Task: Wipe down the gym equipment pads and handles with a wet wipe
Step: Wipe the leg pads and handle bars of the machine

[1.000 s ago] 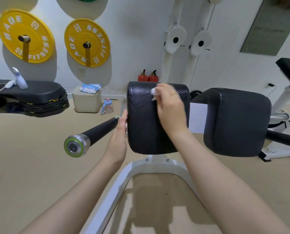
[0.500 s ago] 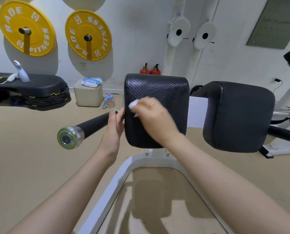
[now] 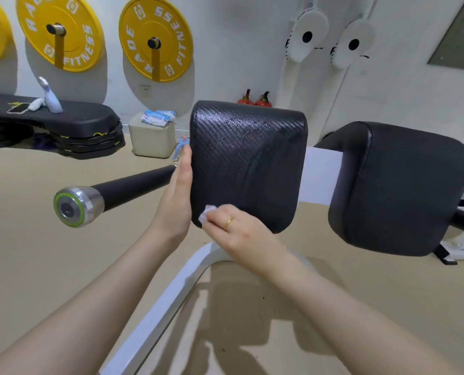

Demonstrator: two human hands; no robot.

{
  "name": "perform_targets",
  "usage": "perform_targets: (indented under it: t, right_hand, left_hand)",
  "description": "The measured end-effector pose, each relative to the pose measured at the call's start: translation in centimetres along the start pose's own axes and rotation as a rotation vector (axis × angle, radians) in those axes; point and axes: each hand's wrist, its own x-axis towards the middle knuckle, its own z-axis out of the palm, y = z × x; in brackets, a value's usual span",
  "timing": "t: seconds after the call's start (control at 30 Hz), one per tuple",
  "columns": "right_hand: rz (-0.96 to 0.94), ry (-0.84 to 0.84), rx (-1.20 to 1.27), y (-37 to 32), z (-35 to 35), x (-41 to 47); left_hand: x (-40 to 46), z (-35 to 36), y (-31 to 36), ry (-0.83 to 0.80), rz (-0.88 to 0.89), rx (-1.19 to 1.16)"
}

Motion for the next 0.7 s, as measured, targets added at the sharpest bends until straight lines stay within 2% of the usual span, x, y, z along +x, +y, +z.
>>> perform_targets:
  t: [0.07, 0.17, 0.23, 0.3, 0.37, 0.53, 0.6, 0.67, 0.7]
  right_hand:
    - [0.088, -0.089, 0.082, 1.0, -1.7, 0.2]
    - [0.269, 0.160, -0.044, 6.8, -5.4, 2.9]
    - [0.433, 0.294, 0.003, 9.1, -7.0, 4.8]
    - [0.379, 0.312, -0.034, 9.9, -6.1, 4.4]
    - [0.327, 0.274, 0.033, 8.4, -4.4, 2.4]
    - [0.090, 0.078, 0.111, 2.8, -2.3, -4.0]
    - [0.162, 0.092, 0.156, 3.6, -3.4, -3.5]
    - [0.246, 0.241, -0.001, 6.7, -5.3, -1.2]
    - [0.308, 0.278, -0.002, 8.1, -6.4, 0.4]
  left_hand:
    - [-0.1, 0.2, 0.4, -0.012, 0.003, 0.002]
    - [-0.1, 0.3, 0.8, -0.010, -0.026, 0.035]
    - [-0.2, 0.4, 1.0, -0.009, -0.031, 0.043]
    - [-0.3, 0.3, 1.1, -0.033, -0.041, 0.029]
    - [-0.2, 0.4, 1.2, -0.049, -0.048, 0.039]
    - [-0.4, 0.8, 1.4, -0.024, -0.028, 0.059]
    - [-0.4, 0.4, 1.1, -0.005, -0.043, 0.054]
    - [-0.1, 0.1, 0.9, -0.030, -0.040, 0.057]
    - [-0.1, 0.0, 0.8, -0.029, -0.051, 0.061]
